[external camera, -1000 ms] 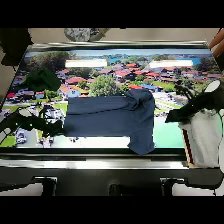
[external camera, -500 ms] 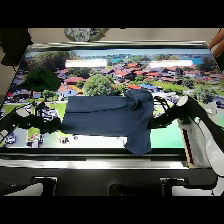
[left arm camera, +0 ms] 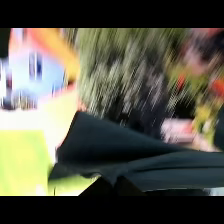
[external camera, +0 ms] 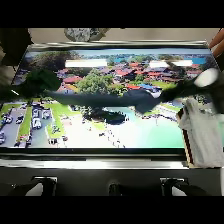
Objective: Fold the shirts.
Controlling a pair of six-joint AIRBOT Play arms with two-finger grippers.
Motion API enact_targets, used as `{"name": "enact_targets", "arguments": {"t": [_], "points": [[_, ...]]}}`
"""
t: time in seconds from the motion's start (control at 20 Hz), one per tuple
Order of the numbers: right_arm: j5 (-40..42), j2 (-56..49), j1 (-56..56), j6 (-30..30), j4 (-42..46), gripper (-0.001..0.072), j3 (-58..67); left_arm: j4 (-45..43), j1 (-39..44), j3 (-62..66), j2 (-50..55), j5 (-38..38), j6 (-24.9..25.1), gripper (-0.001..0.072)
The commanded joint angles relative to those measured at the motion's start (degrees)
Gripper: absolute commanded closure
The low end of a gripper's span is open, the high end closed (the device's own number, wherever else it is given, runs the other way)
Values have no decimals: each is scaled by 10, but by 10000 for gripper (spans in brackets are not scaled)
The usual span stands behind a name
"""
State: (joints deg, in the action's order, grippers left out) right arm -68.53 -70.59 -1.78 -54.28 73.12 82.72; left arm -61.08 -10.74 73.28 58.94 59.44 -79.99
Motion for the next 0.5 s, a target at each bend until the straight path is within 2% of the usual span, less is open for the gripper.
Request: {"name": "enact_targets", "arguments": {"t": [0.0,0.1,0.25,0.45], "points": [[134,169,0,16,101,673,150,-15,-3,175,-132,-115,-15,678],[225,263,0,13,97,673,159,-25,-2,220,-195,-155,-17,678],[193,339,0,-23,94,673,159,-28,-2,223,-259,-158,-41,679],[189,361,0,-42,94,673,159,-42,-2,223,-265,-146,-51,679]]}}
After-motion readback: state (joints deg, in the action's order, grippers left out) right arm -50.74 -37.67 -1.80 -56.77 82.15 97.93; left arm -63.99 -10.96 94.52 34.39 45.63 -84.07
